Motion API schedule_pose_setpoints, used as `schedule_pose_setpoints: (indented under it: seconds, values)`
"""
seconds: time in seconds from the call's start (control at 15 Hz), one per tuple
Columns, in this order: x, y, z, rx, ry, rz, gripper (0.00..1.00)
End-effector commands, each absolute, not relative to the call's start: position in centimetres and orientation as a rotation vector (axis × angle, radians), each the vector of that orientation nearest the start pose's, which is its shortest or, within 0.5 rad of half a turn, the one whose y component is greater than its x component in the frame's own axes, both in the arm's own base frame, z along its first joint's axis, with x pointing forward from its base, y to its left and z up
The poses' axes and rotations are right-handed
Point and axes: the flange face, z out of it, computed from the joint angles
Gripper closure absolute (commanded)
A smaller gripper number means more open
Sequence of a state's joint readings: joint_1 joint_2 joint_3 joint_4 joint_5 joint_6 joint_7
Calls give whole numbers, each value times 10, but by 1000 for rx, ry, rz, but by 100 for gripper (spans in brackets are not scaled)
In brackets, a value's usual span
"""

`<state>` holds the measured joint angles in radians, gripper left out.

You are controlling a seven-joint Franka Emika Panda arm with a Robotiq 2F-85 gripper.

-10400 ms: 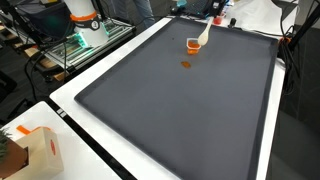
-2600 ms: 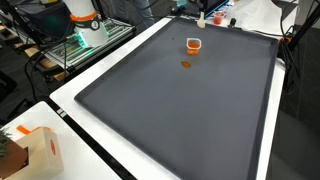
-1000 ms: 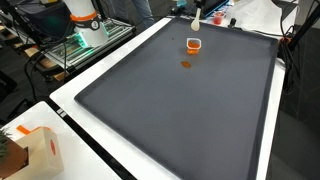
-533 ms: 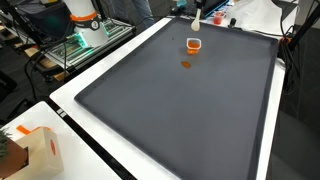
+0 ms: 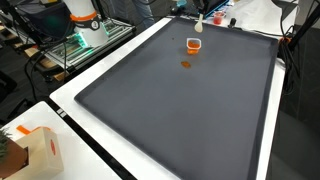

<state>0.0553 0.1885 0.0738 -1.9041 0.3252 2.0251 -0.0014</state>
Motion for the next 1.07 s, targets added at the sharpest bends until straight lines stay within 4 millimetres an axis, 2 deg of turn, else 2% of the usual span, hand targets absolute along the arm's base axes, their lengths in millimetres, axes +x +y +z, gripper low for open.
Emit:
schedule_pose_setpoints:
  seconds: [0.0, 0.6, 1.0]
  values:
    - [583, 87, 380, -2801, 86, 124, 97]
    - [576, 79, 343, -2811, 167, 157, 97]
    - [575, 73, 329, -2776, 244, 117, 97]
